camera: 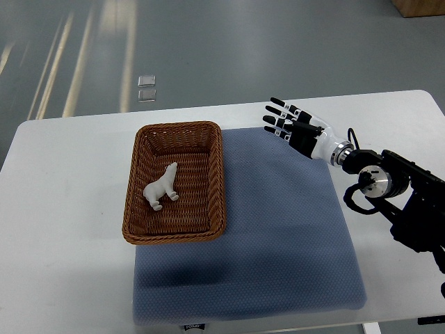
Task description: Place white bear in brown basket with right hand
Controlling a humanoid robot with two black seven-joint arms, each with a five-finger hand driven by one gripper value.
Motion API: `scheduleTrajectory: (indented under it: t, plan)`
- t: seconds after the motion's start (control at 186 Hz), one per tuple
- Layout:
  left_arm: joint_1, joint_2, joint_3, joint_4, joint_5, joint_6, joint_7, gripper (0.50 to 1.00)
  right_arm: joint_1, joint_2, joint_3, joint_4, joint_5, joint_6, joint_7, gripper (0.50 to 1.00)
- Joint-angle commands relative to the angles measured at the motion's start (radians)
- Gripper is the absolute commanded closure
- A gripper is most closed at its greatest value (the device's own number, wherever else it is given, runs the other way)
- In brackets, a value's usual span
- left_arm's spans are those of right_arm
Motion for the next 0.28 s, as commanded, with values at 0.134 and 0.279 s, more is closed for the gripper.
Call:
scheduleTrajectory:
  t: [0.134, 0.279]
  plan:
    - [0.0, 0.0, 0.0, 0.0, 0.0, 0.0, 0.0, 0.5, 0.008, 0.007, 0.004, 0.001, 0.002, 0.007, 0.003, 0.572]
    - [0.0, 0.0, 0.0, 0.0, 0.0, 0.0, 0.0, 0.5, 0.0, 0.002, 0.004, 0.001, 0.008, 0.013, 0.003, 0.572]
